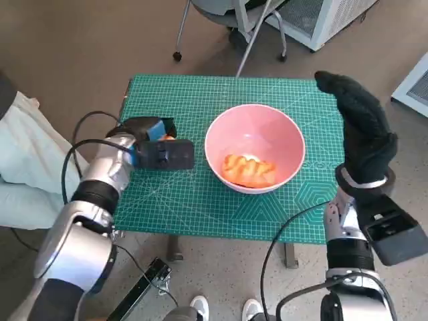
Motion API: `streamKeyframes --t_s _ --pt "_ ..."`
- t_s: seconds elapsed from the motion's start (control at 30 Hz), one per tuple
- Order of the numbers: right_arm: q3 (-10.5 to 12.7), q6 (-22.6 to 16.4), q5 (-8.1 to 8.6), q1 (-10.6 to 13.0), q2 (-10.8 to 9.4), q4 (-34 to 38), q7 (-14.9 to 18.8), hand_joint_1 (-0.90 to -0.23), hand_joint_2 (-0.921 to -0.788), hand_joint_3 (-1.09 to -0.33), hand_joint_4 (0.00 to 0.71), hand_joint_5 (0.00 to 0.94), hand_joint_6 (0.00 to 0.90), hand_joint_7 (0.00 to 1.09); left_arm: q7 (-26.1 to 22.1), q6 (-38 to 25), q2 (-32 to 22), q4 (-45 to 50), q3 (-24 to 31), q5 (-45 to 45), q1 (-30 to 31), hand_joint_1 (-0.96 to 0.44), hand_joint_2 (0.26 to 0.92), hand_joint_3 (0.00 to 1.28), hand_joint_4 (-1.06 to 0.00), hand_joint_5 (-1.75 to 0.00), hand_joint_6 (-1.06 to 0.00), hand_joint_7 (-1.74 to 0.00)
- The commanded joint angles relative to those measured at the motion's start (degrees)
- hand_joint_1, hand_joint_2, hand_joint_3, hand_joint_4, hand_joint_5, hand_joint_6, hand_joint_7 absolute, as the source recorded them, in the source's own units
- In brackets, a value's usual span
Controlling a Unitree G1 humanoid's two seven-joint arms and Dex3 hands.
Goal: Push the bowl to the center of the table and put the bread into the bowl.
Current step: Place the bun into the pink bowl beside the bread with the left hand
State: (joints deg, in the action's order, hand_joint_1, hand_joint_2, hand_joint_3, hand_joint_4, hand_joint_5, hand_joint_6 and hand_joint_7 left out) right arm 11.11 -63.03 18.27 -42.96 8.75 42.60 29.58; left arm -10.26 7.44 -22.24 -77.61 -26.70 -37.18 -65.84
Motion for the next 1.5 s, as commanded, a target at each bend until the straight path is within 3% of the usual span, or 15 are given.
streamKeyframes --t_s 0.03,0.37,0.7,0.97,1.03,1.13,1.2,1.23,1.27,1.33,1.43,1.5 --pt "-0.5 0.8 0.97 0.9 -0.4 0.5 0.8 -0.578 -0.921 -0.680 0.363 0.006 0.017 0.83 1.2 2.6 -1.0 2.6 2.4 2.2 -4.8 0.00 0.920 0.04 -0.71 -1.07 -0.67 -1.20" --pt "-0.8 1.2 2.55 0.5 -0.8 0.9 2.2 -0.582 -0.921 -0.677 0.365 0.006 0.022 0.82 4.3 9.2 -1.0 10.4 6.0 5.3 -7.6 0.00 0.920 0.04 -0.72 -1.09 -0.66 -1.18" --pt "-0.6 1.8 3.48 0.7 -1.0 0.9 3.6 -0.587 -0.921 -0.673 0.366 0.005 0.027 0.80 5.7 16.5 -0.2 27.8 7.7 7.2 -2.8 0.00 0.920 0.03 -0.72 -1.07 -0.67 -1.19" --pt "-0.4 1.6 2.87 0.6 -0.9 0.8 3.3 -0.585 -0.921 -0.672 0.366 0.005 0.030 0.80 7.4 25.0 3.0 26.1 6.3 6.9 -2.2 0.00 0.919 0.03 -0.73 -1.06 -0.68 -1.17" --pt "-0.4 1.5 2.74 0.6 -0.9 0.9 3.2 -0.585 -0.921 -0.672 0.365 0.004 0.031 0.80 6.5 26.0 3.9 24.8 5.9 7.0 -2.3 0.00 0.918 0.02 -0.73 -1.07 -0.68 -1.16" --pt "-0.3 1.6 2.55 0.8 -0.9 0.5 3.0 -0.585 -0.921 -0.673 0.363 0.003 0.032 0.80 0.4 22.7 5.4 24.1 5.4 8.2 -2.2 0.00 0.920 0.04 -0.72 -1.11 -0.66 -1.17" --pt "-0.3 1.6 2.39 0.9 -0.8 0.3 2.8 -0.585 -0.921 -0.673 0.363 0.003 0.032 0.80 -4.6 19.3 6.2 23.8 4.9 8.6 -2.3 0.00 0.920 0.13 -0.63 -1.21 -0.55 -1.26" --pt "-0.3 1.6 2.31 1.0 -0.8 0.3 2.7 -0.585 -0.921 -0.673 0.362 0.002 0.031 0.80 -6.6 17.9 6.5 23.8 4.7 8.6 -2.4 -0.05 0.883 0.14 -0.51 -1.05 -0.43 -1.13" --pt "-0.2 1.5 2.19 1.0 -0.8 0.2 2.6 -0.584 -0.921 -0.674 0.362 0.002 0.031 0.80 -8.5 16.9 6.9 23.3 4.3 8.7 -2.5 -0.07 0.871 0.14 -0.47 -0.98 -0.39 -1.06" --pt "-0.1 1.3 2.02 1.1 -0.7 0.1 2.4 -0.584 -0.921 -0.675 0.362 0.002 0.031 0.80 -10.5 16.0 7.3 22.7 3.9 8.6 -2.3 -0.14 0.845 0.13 -0.32 -0.68 -0.22 -0.88" --pt "-0.1 1.0 1.77 1.3 -0.6 -0.2 2.2 -0.581 -0.921 -0.676 0.362 0.002 0.030 0.80 -10.5 17.0 7.3 22.2 3.7 8.4 -1.3 -0.23 0.852 0.10 -0.20 -0.36 -0.08 -0.75" --pt "0.0 0.9 1.66 1.4 -0.6 -0.3 2.0 -0.579 -0.921 -0.677 0.362 0.002 0.029 0.80 -9.7 18.1 7.1 22.3 3.9 8.6 -0.3 -0.27 0.859 0.08 -0.15 -0.25 -0.04 -0.69"
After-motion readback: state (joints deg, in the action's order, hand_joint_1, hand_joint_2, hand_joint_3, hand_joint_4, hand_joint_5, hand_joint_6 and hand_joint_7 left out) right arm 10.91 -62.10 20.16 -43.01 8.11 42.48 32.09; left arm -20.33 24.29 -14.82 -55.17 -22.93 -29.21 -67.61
